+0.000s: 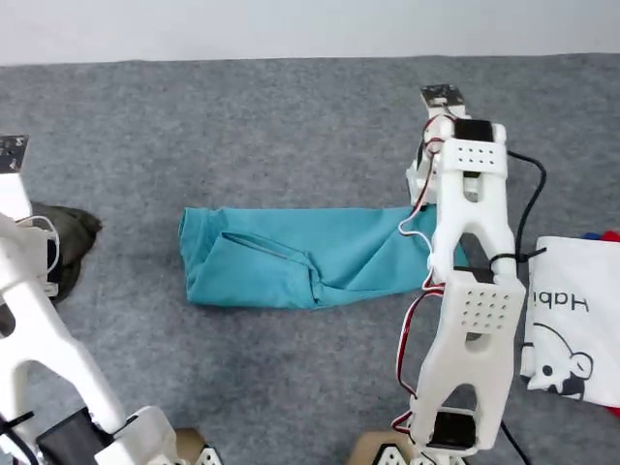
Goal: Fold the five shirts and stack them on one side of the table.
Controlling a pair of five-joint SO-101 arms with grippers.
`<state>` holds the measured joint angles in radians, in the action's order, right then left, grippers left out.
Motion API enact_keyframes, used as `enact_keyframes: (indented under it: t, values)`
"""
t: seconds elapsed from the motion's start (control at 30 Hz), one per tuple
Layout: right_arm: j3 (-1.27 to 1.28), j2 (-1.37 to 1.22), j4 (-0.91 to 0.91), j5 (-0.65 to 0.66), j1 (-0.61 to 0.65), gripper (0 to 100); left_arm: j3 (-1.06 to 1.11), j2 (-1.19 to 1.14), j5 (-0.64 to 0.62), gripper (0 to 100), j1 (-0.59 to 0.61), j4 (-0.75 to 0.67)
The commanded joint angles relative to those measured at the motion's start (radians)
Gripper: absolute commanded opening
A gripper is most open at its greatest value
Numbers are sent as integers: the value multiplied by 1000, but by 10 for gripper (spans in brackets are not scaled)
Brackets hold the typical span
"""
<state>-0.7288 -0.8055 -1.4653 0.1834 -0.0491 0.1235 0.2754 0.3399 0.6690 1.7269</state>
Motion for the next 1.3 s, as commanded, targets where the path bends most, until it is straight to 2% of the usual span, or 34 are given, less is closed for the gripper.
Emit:
enact_keyframes:
  t: [0.0, 0.1, 0.57, 0.63, 0.73, 1.03, 1.27]
  values:
    - [-49, 19, -5, 8, -24, 137, -2, 37, 8, 9, -8, 29]
    - [-49, 25, -30, 8, -28, 175, -2, 34, 8, 9, -8, 29]
    - [-46, -53, -90, 9, -117, 171, -1, 32, 8, 9, -8, 28]
    - [-48, -79, -88, 15, -108, 126, -1, 32, 8, 9, -8, 28]
    - [-49, -93, -99, 80, -74, 2, -1, 32, 8, 9, -8, 28]
    - [-51, 62, -234, 152, -21, 10, -1, 32, 8, 9, -8, 28]
    - [-43, 213, -329, 181, 108, 10, -4, 38, 8, 9, -8, 26]
